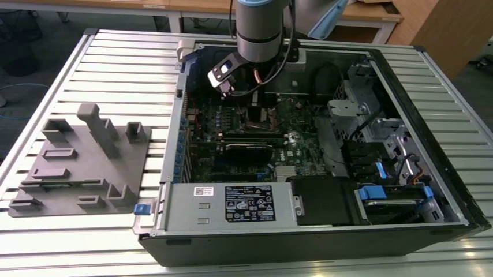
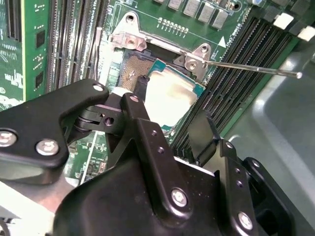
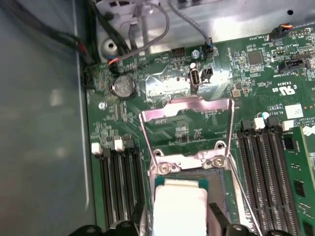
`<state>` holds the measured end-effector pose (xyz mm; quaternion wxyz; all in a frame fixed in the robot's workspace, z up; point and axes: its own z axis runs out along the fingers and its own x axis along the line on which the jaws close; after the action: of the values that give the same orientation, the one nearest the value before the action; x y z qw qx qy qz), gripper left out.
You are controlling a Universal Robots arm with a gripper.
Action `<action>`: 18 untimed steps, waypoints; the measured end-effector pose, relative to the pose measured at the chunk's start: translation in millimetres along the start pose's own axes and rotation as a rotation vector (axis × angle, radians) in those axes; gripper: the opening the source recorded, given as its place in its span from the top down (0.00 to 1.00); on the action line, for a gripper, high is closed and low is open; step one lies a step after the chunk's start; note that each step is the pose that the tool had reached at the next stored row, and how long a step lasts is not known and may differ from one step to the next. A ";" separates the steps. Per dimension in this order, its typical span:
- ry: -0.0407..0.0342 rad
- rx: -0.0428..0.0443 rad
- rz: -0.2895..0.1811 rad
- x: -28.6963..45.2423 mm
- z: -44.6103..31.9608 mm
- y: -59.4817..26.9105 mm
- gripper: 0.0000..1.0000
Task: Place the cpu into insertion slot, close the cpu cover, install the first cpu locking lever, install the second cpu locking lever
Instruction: 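Place the cpu into insertion slot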
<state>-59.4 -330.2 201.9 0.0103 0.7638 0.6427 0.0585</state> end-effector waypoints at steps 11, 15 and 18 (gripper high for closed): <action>-0.0032 -0.0026 0.035 0.8 3.5 -0.5 0.40; -0.0030 -0.0027 0.036 0.8 3.7 -0.6 0.40; -0.0028 -0.0027 0.036 0.8 5.0 -0.7 0.40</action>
<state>-59.4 -329.0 196.9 0.0112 0.7752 0.6289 0.0585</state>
